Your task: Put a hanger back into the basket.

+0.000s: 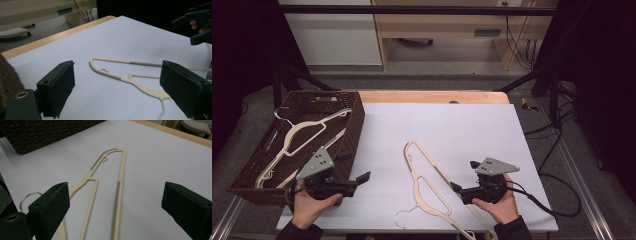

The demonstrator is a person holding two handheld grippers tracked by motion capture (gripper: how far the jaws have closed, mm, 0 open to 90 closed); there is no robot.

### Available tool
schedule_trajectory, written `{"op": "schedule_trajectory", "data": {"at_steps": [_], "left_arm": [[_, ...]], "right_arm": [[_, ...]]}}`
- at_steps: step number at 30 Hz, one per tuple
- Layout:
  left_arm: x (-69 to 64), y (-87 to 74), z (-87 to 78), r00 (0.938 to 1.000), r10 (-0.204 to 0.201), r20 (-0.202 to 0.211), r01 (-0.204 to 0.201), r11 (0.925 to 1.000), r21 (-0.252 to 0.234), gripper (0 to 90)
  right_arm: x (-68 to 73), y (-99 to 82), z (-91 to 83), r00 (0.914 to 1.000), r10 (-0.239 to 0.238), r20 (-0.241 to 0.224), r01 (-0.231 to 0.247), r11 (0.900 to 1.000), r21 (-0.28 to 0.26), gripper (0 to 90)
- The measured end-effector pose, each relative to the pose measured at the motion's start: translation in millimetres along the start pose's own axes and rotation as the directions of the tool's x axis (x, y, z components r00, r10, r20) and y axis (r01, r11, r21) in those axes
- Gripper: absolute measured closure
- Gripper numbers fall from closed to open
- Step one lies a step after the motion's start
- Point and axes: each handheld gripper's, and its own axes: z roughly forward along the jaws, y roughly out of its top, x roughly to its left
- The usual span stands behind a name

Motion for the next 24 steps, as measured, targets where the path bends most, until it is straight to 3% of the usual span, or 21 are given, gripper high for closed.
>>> {"op": "schedule_trajectory", "data": {"at_steps": [5, 12, 18, 20, 24], "left_arm": [[-7.8, -10.1, 15.6, 0.9997, 0.003, 0.023, -0.004, 0.9993, 0.037, 13.0], [-12.0, -22.7, 26.6, 0.9989, -0.011, 0.046, 0.007, 0.9975, 0.07, 15.1], [-13.6, -32.9, 31.5, 0.9978, -0.016, 0.064, 0.01, 0.9957, 0.093, 17.2], [-14.3, -35.2, 32.3, 0.9976, -0.015, 0.068, 0.009, 0.9954, 0.096, 17.3], [-16.8, -40.0, 35.9, 0.9973, -0.012, 0.072, 0.004, 0.9936, 0.113, 17.5]], "right_arm": [[10.7, 2.5, 6.3, 0.9996, -0.018, -0.022, 0.018, 0.9997, 0.019, 9.8], [21.8, -4.3, 17.5, 0.9987, -0.026, -0.043, 0.029, 0.9956, 0.089, 14.7], [34.6, -17.6, 26.9, 0.9962, -0.059, -0.064, 0.07, 0.9806, 0.183, 22.6], [38.0, -21.0, 29.5, 0.994, -0.058, -0.092, 0.075, 0.9779, 0.195, 26.0], [43.8, -28.5, 32.4, 0.9924, -0.075, -0.098, 0.097, 0.9635, 0.249, 31.3]]}}
